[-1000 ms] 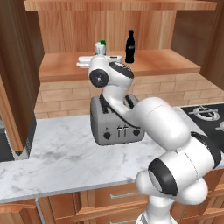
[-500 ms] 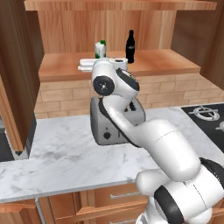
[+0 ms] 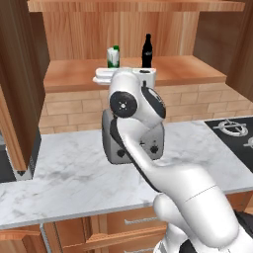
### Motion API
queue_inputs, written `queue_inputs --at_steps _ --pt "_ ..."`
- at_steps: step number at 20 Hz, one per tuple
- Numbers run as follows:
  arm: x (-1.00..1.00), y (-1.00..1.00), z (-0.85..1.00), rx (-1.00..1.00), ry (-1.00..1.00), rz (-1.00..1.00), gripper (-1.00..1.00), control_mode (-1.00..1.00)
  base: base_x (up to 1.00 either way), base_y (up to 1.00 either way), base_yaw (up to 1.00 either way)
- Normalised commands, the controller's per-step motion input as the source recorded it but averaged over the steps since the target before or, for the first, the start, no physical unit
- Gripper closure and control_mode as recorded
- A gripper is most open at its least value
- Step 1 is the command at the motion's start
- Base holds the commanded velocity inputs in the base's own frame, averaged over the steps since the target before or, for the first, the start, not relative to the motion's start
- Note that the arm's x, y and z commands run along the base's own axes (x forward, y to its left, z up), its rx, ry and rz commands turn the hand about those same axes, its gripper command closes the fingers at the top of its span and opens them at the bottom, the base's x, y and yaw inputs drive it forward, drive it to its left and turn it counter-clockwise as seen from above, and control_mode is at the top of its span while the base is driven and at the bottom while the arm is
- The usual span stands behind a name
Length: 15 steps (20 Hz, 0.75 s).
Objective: Sort all alcoholic drinks to one cabinet, and non-alcoholic drinks to the other.
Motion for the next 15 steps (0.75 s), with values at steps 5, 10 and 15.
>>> queue_inputs --at_steps 5,10,15 --pt "-0.77 -0.14 0.01 0.0 0.01 -0.1 -1.0 -1.0 0.0 0.0 0.0" --pt "-0.81 -0.19 0.0 0.01 0.0 -0.11 -1.0 -1.0 0.0 0.0 0.0" --pt "-0.85 -0.19 0.0 0.02 0.0 -0.1 -1.0 -1.0 0.0 0.0 0.0"
